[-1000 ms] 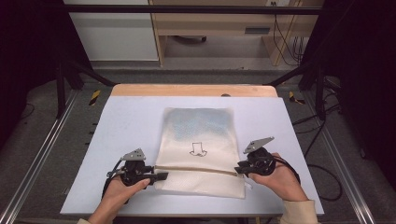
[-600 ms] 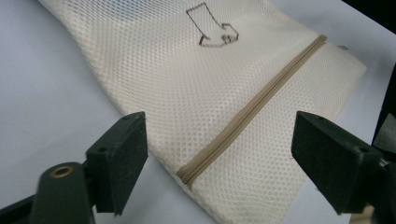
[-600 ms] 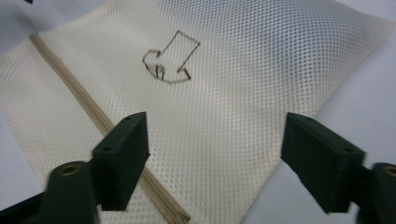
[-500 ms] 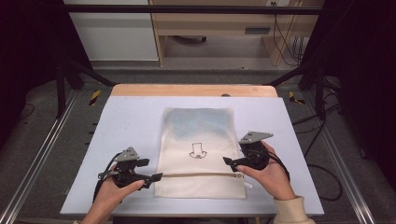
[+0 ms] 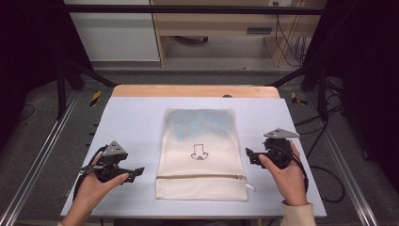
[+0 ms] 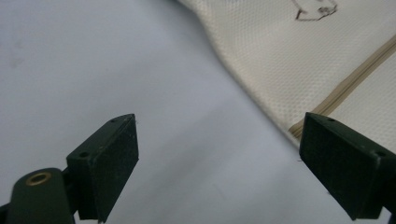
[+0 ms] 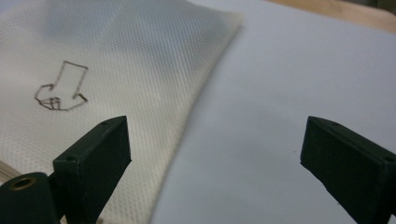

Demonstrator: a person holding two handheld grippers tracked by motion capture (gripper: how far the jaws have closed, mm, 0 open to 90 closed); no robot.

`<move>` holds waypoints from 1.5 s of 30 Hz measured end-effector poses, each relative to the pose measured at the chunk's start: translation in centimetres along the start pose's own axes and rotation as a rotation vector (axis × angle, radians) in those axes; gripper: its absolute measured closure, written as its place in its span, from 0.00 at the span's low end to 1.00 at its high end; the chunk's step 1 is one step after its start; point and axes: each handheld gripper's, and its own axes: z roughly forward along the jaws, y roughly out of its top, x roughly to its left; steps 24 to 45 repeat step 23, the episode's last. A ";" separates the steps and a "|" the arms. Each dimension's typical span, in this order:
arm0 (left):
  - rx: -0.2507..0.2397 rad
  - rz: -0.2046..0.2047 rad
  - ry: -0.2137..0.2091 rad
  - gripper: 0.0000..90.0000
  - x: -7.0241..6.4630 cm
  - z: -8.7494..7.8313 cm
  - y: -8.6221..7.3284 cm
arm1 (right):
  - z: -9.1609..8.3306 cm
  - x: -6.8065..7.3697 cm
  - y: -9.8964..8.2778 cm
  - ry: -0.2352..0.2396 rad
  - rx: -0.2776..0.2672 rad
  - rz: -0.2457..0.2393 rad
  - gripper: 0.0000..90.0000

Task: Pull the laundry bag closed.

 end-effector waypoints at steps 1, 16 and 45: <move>0.020 0.012 0.007 0.13 0.2 -0.1 0.0 | -0.2 -0.4 -0.2 -0.011 0.019 0.010 0.11; 0.091 0.026 0.150 0.08 4.2 -1.0 -1.7 | -0.4 -2.5 -4.6 -0.065 0.162 0.050 0.10; 0.036 0.007 0.165 0.08 4.1 -0.7 -3.4 | 0.6 -1.7 -6.2 -0.048 0.081 0.051 0.09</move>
